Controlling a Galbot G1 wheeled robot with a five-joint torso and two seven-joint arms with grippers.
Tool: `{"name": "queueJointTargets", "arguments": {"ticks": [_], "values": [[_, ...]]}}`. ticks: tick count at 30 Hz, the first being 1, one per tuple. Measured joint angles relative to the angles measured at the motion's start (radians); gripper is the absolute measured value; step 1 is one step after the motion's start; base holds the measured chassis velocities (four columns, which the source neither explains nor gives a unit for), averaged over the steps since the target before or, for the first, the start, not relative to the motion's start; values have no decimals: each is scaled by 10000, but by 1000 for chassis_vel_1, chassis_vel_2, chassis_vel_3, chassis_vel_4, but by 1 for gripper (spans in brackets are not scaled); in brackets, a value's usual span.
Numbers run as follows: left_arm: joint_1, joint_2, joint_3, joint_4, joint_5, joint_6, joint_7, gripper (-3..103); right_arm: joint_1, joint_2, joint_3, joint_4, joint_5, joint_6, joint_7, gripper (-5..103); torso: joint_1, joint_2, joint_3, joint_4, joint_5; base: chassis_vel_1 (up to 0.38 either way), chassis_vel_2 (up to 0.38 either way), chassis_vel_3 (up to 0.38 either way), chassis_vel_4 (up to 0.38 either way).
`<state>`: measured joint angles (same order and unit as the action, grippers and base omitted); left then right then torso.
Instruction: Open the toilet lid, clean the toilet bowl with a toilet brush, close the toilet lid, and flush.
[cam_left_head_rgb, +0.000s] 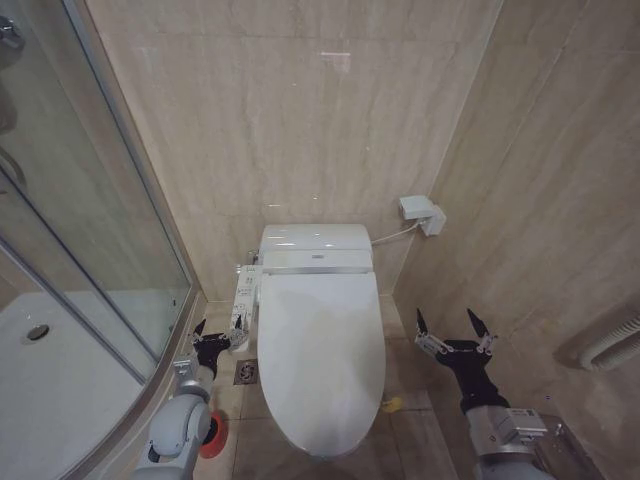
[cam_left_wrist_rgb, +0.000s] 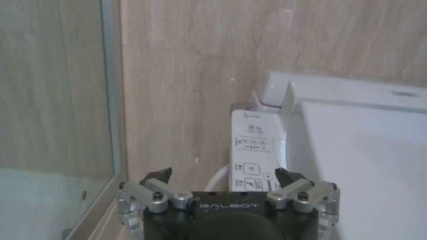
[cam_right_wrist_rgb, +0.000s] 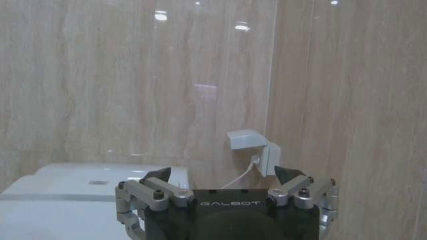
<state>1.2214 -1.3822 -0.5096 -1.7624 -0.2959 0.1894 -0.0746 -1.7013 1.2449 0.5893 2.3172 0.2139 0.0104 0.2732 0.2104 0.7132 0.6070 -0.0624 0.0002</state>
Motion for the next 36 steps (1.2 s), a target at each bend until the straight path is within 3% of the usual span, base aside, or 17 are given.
{"name": "queueJointTargets", "arguments": {"ticks": [3,10,18,21,22,24,26,29,31,36], "values": [[85,6,-11,-233,80,9,-10,100,0,0,0,0,0,0,0,100,0,0,0,-5,-5,0,0,0,0],[1134,164,-324,-2621,1011,-500,-248,100,0,0,0,0,0,0,0,100,-1,1,-2,0,3,0,0,0,0],[1251,183,-354,-2836,1114,-563,-283,100,0,0,0,0,0,0,0,100,-1,1,-1,-4,-3,0,0,0,0],[1378,210,-488,-3037,974,-584,-257,100,1,0,-1,0,1,0,-1,100,0,0,-1,-8,-6,0,0,0,0],[1686,300,-812,-3487,573,-670,-158,100,-1,0,0,0,0,0,0,100,0,0,0,-12,-10,0,0,0,0],[2199,450,-1407,-4238,-87,-860,-8,100,1,0,0,0,0,0,0,100,-3,2,-3,8,10,0,0,0,0],[2584,518,-1794,-4465,-495,-1375,376,100,-2,0,0,0,0,0,-1,100,-2,1,-1,-5,-14,0,0,0,0],[2955,558,-2029,-4538,-625,-1763,508,100,0,0,-1,-1,0,0,-1,100,-3,2,-3,-3,5,0,0,0,0],[3212,549,-2076,-4436,-569,-1881,337,100,0,0,0,0,0,1,-1,100,-3,1,-2,-7,-9,0,0,0,0],[3445,449,-2085,-4317,-537,-1691,-32,100,0,0,0,0,0,0,-1,100,-3,2,-2,-6,-5,0,0,0,0]]}}
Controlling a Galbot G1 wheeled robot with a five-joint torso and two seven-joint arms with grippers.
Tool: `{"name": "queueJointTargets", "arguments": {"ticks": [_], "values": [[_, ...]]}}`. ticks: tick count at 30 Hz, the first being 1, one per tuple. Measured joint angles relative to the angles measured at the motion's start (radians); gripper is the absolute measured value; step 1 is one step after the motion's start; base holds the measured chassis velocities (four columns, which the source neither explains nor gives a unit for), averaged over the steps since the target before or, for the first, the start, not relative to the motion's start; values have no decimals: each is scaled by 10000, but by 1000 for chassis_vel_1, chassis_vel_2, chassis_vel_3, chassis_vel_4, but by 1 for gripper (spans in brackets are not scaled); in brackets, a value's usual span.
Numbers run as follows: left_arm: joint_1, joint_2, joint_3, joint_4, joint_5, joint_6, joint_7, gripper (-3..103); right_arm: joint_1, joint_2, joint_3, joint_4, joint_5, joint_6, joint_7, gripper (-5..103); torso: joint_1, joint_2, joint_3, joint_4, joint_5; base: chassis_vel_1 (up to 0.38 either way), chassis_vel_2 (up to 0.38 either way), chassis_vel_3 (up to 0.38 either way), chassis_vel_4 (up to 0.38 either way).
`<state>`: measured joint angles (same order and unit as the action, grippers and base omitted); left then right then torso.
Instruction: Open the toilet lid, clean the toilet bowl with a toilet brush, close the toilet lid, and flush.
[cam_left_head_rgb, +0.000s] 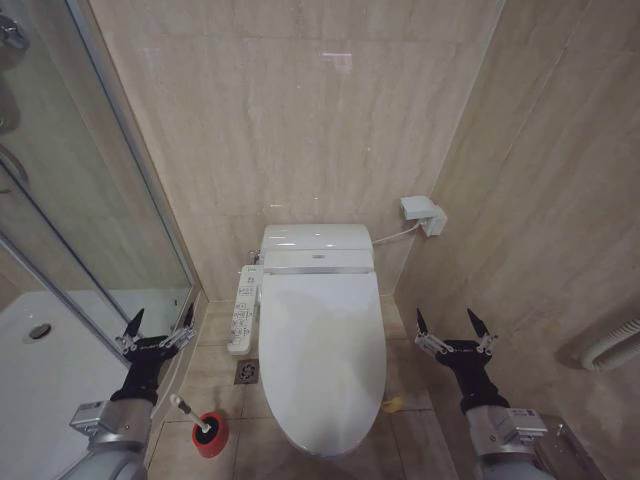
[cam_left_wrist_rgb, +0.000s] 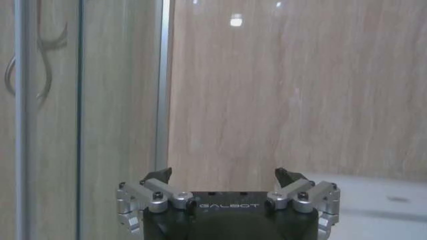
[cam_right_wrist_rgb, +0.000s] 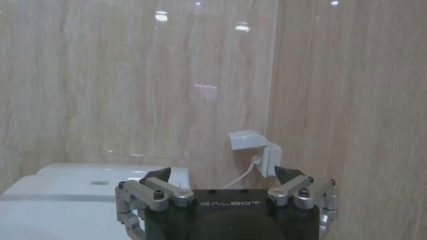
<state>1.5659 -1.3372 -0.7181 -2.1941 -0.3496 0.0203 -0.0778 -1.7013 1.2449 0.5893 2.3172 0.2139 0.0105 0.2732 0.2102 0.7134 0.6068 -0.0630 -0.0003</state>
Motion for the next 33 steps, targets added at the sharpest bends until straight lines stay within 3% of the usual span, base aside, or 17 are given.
{"name": "queueJointTargets", "arguments": {"ticks": [6,10,14,18,19,26,33], "values": [[95,12,0,59,-80,123,-39,100,0,0,0,0,0,0,0,100,1,0,0,1,4,0,0,0,0],[-596,245,89,970,-149,-829,432,100,0,0,0,0,0,0,0,100,1,0,0,2,2,0,0,0,0],[-1065,370,267,1442,-188,-1313,724,100,0,0,0,0,0,0,0,100,4,-1,1,-5,2,0,0,0,0],[-903,323,288,1394,-117,-1344,740,100,0,0,0,0,0,0,0,100,4,-1,1,-1,3,0,0,0,0],[-671,262,290,1295,-9,-1349,672,100,0,0,0,0,0,0,0,100,3,-1,1,7,1,0,0,0,0],[21,220,218,830,34,-1336,3,100,0,0,0,0,0,0,0,100,2,-1,1,3,2,0,0,0,0],[141,395,-19,348,-414,-832,-228,100,0,0,0,0,0,0,0,100,2,-1,0,1,3,0,0,0,0]]}}
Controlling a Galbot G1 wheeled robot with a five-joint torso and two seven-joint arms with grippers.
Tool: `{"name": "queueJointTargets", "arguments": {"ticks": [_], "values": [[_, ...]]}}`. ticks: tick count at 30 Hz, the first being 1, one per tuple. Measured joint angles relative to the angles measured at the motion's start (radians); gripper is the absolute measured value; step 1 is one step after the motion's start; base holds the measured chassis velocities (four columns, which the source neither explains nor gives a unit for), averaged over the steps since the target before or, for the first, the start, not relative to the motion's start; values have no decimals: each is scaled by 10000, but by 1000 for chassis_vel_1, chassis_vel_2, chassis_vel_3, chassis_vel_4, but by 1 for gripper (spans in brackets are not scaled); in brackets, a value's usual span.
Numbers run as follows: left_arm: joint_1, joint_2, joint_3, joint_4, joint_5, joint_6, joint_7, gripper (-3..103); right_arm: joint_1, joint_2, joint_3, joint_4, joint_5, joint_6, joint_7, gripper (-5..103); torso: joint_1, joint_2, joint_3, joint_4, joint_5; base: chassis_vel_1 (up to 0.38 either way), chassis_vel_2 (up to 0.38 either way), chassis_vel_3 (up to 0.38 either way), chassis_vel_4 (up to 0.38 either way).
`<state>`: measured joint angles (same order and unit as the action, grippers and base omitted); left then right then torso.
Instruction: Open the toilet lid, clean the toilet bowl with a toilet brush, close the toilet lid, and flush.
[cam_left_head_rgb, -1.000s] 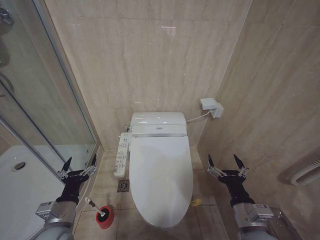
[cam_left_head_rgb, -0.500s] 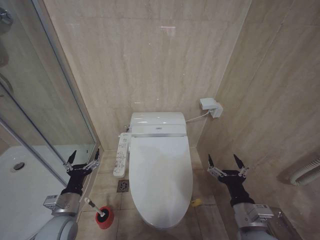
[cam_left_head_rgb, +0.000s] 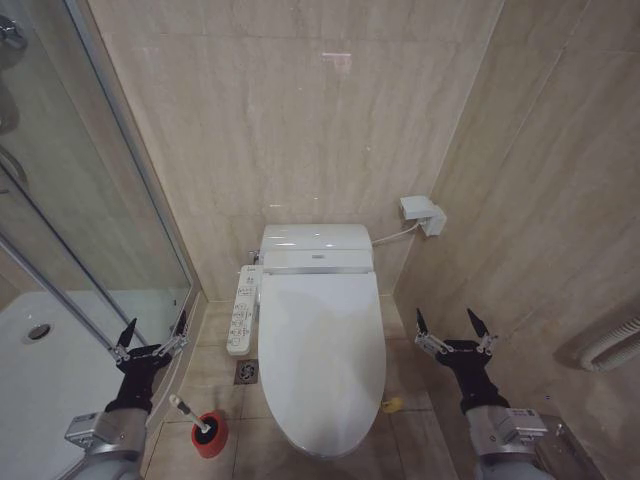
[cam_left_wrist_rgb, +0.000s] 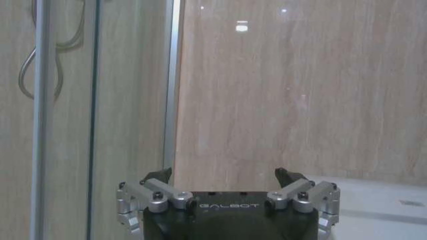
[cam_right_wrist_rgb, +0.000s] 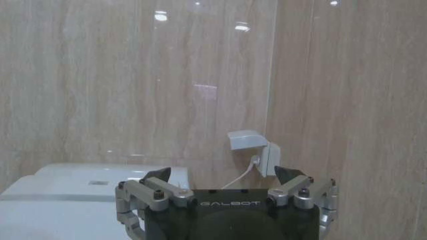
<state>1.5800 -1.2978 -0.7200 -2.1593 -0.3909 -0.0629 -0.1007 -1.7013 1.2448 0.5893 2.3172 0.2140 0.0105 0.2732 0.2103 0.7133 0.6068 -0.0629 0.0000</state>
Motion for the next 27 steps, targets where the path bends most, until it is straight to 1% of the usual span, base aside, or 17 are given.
{"name": "queueJointTargets", "arguments": {"ticks": [6,7,9,17,25,27], "values": [[-17,-36,8,-50,10,105,130,100,0,0,0,0,0,0,0,100,0,0,0,1,0,0,0,0,0],[-5,-33,-8,-66,9,238,151,100,0,0,0,0,0,0,0,100,0,0,0,1,0,0,0,0,0],[-1,-16,-60,-68,8,331,193,100,0,0,0,0,0,0,0,100,0,0,0,1,0,0,0,0,0],[-62,12,-99,-145,1,482,218,100,0,0,0,0,0,0,0,100,0,0,0,1,0,0,0,0,0],[-81,-23,-109,-123,19,482,231,100,0,0,0,0,0,0,0,100,0,0,0,1,0,0,0,0,0],[-122,-8,-154,-5,-13,371,255,100,0,0,0,0,-1,0,0,100,0,0,0,2,0,0,0,0,0]]}}
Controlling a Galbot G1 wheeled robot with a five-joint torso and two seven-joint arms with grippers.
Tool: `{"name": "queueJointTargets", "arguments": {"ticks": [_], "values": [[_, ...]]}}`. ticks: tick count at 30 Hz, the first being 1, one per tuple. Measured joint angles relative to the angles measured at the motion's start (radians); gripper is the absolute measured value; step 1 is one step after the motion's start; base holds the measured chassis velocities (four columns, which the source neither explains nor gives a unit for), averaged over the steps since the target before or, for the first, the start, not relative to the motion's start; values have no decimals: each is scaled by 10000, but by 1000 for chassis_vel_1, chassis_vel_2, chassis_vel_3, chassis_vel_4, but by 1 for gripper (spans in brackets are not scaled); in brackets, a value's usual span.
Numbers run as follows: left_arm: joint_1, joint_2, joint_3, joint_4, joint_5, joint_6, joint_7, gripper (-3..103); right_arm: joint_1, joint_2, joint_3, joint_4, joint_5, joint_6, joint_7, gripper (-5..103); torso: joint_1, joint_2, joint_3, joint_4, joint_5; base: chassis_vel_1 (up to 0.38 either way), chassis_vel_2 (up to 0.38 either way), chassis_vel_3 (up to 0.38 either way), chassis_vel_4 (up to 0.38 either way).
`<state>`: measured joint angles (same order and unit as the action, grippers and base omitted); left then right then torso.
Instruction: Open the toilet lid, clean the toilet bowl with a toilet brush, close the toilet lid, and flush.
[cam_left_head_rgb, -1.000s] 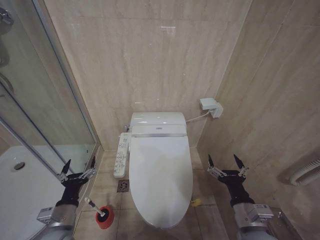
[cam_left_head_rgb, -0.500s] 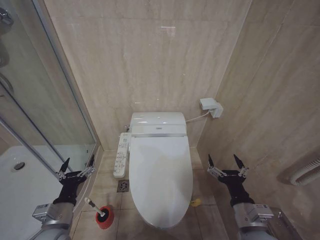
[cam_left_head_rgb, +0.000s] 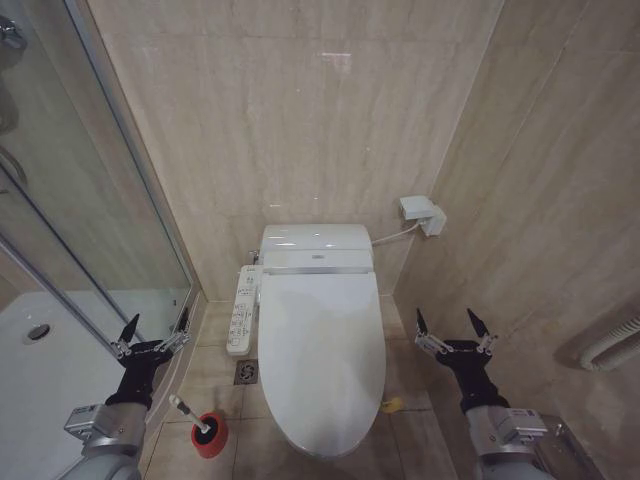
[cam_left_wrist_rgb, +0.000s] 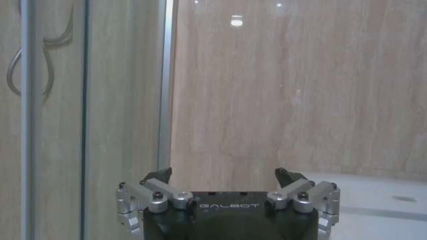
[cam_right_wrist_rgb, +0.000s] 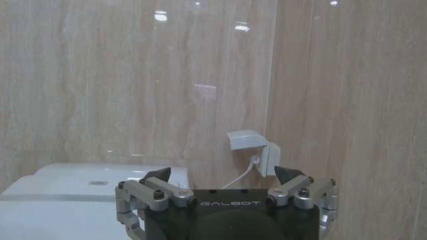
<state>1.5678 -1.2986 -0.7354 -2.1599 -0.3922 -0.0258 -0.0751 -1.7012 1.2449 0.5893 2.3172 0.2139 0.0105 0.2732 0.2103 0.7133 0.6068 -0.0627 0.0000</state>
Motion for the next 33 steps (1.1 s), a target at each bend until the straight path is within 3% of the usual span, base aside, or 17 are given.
{"name": "queueJointTargets", "arguments": {"ticks": [3,10,19,27,28,33], "values": [[-47,70,-24,115,24,-44,91,100,0,0,0,0,1,0,0,100,0,0,0,0,-1,0,0,0,0],[-680,204,337,570,431,549,17,100,0,0,0,0,0,0,0,100,0,0,0,-2,-1,0,0,0,0],[-1094,381,207,982,167,425,-105,100,0,0,0,0,0,0,0,100,0,0,0,0,-1,0,0,0,0],[-1452,946,-109,1172,-135,333,-143,100,0,0,0,0,0,0,0,100,0,0,0,0,-1,0,0,0,0],[-1516,1024,-121,1208,-174,326,-146,92,0,0,0,0,0,0,0,100,0,0,0,0,-1,0,0,0,0],[-1683,1132,-110,1379,-268,271,-142,92,0,0,0,0,0,-1,0,100,0,0,0,0,-1,0,0,0,0]]}}
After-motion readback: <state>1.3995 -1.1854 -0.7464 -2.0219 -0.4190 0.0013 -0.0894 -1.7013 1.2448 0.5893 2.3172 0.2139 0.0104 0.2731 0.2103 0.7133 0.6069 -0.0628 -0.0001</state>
